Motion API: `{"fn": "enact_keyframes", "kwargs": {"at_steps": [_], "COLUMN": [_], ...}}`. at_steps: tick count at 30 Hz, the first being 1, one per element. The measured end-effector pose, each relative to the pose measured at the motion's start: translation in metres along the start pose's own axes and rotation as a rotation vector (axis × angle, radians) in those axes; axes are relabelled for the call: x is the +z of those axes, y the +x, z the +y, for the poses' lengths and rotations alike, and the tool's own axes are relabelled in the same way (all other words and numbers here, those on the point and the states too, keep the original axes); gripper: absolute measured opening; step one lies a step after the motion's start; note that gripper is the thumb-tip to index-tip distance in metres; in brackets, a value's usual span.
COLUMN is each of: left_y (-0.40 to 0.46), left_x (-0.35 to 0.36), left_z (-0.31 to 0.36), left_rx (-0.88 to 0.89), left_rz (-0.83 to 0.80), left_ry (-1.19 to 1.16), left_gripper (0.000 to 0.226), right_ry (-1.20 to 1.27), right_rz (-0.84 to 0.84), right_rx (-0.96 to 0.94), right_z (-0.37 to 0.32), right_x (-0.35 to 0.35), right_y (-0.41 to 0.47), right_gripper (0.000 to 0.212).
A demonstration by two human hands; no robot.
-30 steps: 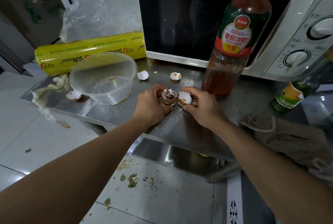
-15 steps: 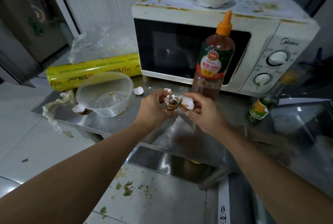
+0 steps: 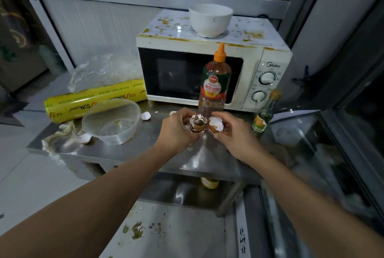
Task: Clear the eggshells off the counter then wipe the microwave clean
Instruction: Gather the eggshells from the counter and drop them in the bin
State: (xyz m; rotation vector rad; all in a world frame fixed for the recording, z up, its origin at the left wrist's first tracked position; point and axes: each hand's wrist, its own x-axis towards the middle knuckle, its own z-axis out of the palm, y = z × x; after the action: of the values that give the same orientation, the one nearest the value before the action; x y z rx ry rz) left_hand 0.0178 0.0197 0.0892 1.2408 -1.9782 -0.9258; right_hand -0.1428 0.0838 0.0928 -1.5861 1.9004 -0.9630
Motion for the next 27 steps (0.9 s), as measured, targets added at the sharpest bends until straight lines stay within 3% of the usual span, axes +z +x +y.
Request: {"fn": "enact_keyframes", "kwargs": {"at_steps": [15, 27], "left_y": [-0.092, -0.217], "left_x": [-0.052, -0.037], "left_z": [0.037, 0.091], "left_rx": [0.206, 0.384], "left_rz": [-0.344, -0.589], "left_ry": [-0.126, -0.213], "left_gripper": [0.040, 0.039], "right_ry": [0.017, -0.039], "right_rz": [0.284, 0.506], "right_rx": [0.207, 0.397], "right_z": [-0.069, -0.111], "right_x": [0.012, -0.006], "right_y": [-0.144, -0.321], "right_gripper": [0.054, 0.052]}}
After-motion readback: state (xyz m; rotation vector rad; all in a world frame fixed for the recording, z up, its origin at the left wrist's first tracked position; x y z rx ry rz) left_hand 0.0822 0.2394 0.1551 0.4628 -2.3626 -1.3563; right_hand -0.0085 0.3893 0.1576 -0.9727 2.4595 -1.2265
